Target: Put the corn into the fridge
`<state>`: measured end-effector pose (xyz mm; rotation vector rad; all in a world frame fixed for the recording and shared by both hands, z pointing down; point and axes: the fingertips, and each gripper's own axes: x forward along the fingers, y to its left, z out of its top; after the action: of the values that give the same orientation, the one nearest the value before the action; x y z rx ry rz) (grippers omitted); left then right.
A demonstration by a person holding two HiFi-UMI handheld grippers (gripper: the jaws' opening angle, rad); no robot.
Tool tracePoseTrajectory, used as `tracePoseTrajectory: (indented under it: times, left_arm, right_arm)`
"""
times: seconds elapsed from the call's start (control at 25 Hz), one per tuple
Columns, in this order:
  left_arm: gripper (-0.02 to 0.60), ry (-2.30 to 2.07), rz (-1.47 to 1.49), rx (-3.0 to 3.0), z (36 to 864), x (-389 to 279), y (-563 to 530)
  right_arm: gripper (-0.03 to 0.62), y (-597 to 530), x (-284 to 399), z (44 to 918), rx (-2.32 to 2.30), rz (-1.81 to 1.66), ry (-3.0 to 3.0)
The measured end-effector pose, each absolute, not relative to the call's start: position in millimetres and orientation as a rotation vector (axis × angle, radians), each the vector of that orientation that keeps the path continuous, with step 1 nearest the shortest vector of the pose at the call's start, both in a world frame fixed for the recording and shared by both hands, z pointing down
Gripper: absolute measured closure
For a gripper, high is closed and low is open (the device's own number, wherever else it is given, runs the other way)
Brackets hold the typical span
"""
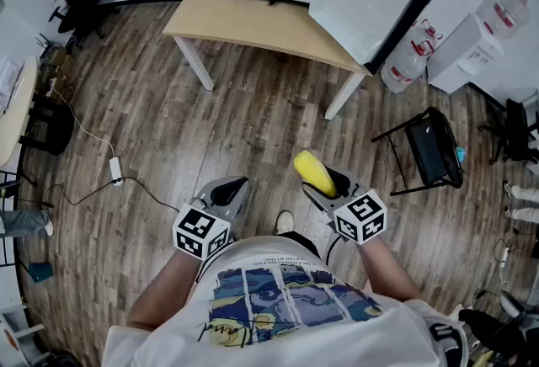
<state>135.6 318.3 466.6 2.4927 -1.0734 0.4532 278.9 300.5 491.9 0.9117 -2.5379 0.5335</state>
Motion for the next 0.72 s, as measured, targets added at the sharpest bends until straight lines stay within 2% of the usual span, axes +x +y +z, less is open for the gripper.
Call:
tracePoseTrajectory:
  times: [0.36,0.72]
  left_arm:
    - [0.572,-1.164,0.365,2.411,473,-3,389]
    - [0.572,-1.129,0.322,2.404,486,-95,422]
  right_arm:
    - [0.345,327,171,474,0.924,0.463,-2.526]
    - [0.345,349,94,466,0.99,0.468,-2.478]
